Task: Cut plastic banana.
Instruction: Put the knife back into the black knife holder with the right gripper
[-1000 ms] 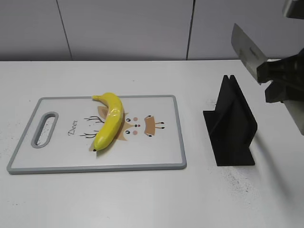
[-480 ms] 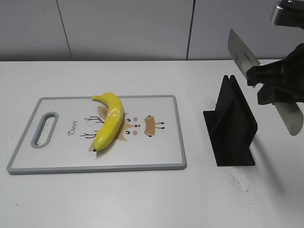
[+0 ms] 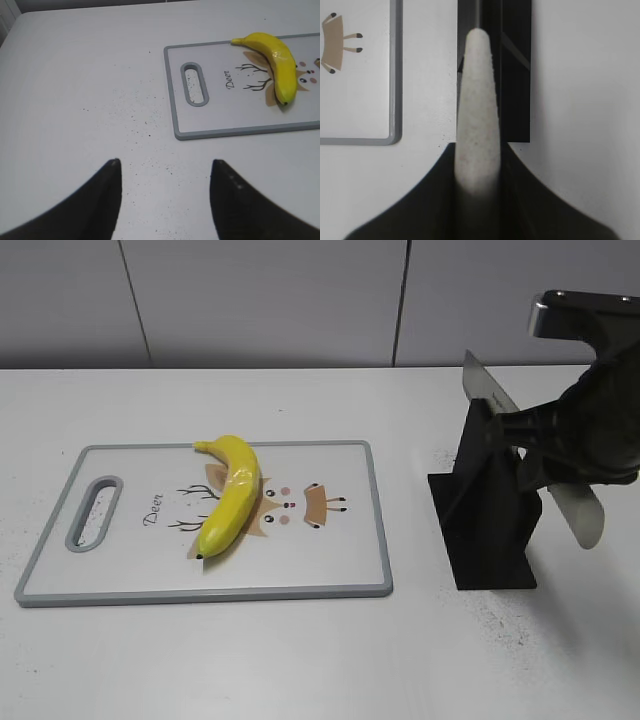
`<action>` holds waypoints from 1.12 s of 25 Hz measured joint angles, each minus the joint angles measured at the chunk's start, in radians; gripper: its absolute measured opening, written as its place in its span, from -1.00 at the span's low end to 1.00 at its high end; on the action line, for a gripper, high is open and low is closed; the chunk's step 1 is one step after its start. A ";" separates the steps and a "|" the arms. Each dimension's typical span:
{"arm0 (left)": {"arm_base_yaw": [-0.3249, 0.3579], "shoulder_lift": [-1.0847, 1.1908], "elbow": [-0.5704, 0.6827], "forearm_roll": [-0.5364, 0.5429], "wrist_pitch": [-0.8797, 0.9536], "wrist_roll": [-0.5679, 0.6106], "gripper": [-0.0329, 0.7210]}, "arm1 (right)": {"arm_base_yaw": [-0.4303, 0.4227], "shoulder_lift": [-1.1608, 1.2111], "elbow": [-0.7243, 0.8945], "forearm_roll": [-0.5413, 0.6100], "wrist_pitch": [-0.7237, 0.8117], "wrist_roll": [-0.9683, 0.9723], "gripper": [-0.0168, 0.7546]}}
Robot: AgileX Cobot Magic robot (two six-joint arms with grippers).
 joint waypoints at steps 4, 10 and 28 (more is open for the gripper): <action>0.000 0.000 0.000 0.000 -0.001 0.000 0.50 | 0.000 0.023 0.000 0.000 0.000 0.000 -0.54; 0.000 0.000 0.000 0.000 -0.001 0.000 0.48 | 0.000 0.035 0.000 0.048 0.028 -0.002 -0.54; 0.000 0.000 0.000 0.001 -0.001 0.000 0.47 | 0.000 0.006 -0.073 -0.009 -0.012 -0.018 0.56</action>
